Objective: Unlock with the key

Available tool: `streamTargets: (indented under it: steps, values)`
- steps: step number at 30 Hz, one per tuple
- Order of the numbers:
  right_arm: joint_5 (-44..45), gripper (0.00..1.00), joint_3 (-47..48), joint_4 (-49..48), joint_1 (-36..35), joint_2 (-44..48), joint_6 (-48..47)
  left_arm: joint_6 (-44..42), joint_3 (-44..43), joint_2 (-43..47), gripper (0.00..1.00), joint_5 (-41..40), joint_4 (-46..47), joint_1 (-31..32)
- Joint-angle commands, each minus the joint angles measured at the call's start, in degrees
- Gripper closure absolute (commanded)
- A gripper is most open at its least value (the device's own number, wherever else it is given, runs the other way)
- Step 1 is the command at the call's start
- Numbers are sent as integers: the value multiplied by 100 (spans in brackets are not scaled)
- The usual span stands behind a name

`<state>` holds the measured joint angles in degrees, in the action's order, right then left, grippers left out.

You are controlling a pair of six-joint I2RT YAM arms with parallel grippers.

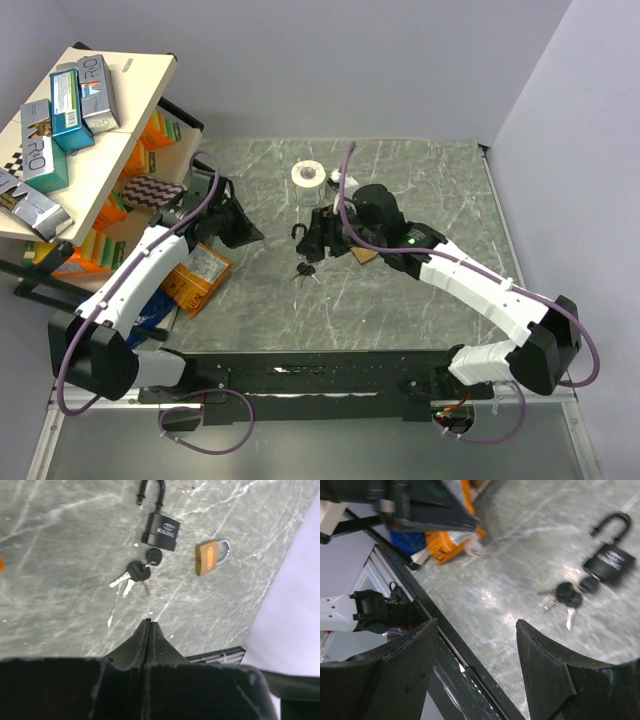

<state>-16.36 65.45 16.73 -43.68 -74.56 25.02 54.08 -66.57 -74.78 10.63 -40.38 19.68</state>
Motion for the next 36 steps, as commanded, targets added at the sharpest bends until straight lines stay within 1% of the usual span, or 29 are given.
streamTargets:
  steps: [1, 8, 12, 14, 15, 17, 22, 29, 36]
  values:
    - [229, 31, 635, 207, -404, -321, -260, 146, -313, -159, 99, 193, -198, 176]
    - [853, 35, 1329, 735, -949, -1050, -629, 58, -498, -309, 99, 193, -295, 326]
    - [1476, 41, 1689, 990, -1195, -1385, -857, 41, -603, -309, 99, 229, -339, 343]
    - [1627, 43, 1830, 1077, -1370, -1604, -1076, 23, -638, -335, 99, 237, -356, 361]
    - [1932, 44, 1996, 1113, -1432, -1683, -1130, 6, -647, -326, 99, 237, -365, 361]
    - [2171, 46, 2173, 1296, -1564, -1921, -1227, 5, -656, -335, 99, 255, -365, 361]
    - [2856, 50, 2499, 1482, -1661, -2228, -1289, -3, -674, -318, 99, 273, -383, 361]
    - [3305, 51, 2596, 1623, -1714, -2378, -1385, -12, -752, -309, 99, 246, -409, 361]
    - [3244, 51, 2639, 1456, -1714, -2501, -1552, 32, -753, -326, 99, 290, -400, 370]
